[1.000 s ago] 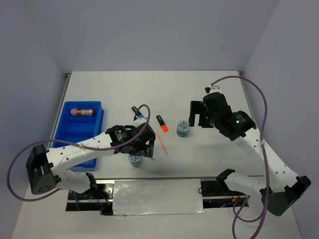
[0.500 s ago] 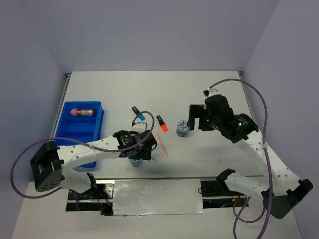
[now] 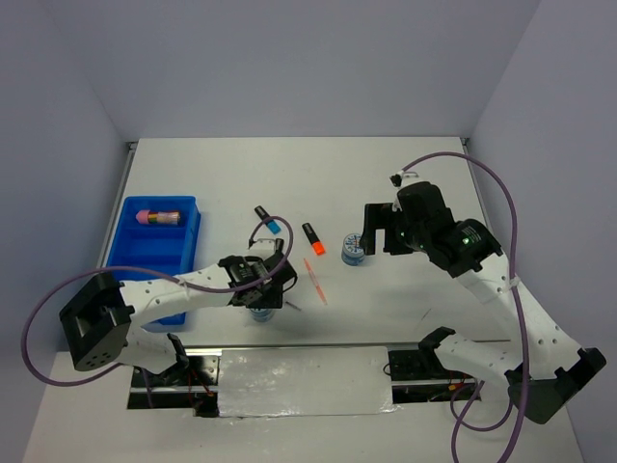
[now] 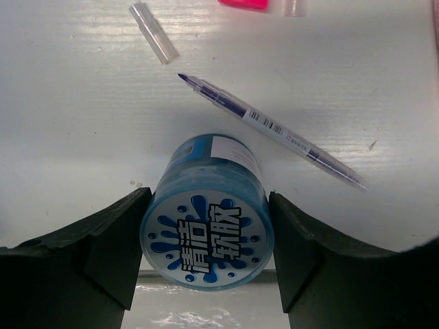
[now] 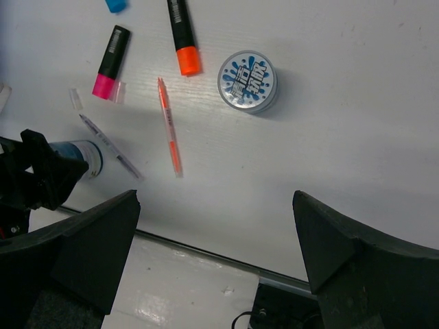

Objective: Sort the stationery into containers
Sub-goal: Pick up the stationery from the center of the board.

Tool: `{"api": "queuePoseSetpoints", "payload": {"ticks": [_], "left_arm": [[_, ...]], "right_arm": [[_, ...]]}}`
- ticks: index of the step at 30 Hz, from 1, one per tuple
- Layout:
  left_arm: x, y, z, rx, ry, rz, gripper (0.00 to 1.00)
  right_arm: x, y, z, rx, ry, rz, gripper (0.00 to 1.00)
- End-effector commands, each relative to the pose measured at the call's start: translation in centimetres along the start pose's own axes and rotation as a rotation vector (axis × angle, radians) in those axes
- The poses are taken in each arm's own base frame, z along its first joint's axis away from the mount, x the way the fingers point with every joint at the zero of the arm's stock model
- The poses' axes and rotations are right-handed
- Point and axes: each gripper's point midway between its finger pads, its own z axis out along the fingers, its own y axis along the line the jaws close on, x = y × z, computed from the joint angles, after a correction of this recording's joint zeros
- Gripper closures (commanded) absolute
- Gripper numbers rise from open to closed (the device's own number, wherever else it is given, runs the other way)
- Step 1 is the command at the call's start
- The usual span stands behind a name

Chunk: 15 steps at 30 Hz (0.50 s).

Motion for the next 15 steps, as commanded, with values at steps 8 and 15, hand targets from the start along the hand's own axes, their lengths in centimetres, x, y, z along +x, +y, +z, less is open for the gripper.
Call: {"api": "queuePoseSetpoints", "payload": {"ticks": [8,15], "left_arm": [[-5.2,3.8,-8.3,-0.111,-0.109,-0.148,1.0],[-16.7,15.3,-10.9,-0.23,-0.269,-0.394,1.0]], "right_arm": [[-2.1,0.5,-2.3,-0.027,-0.073,-0.024,0.0],[-2.5,2.1,-1.1,-0.096,-0.068,-0.025,0.0]]}}
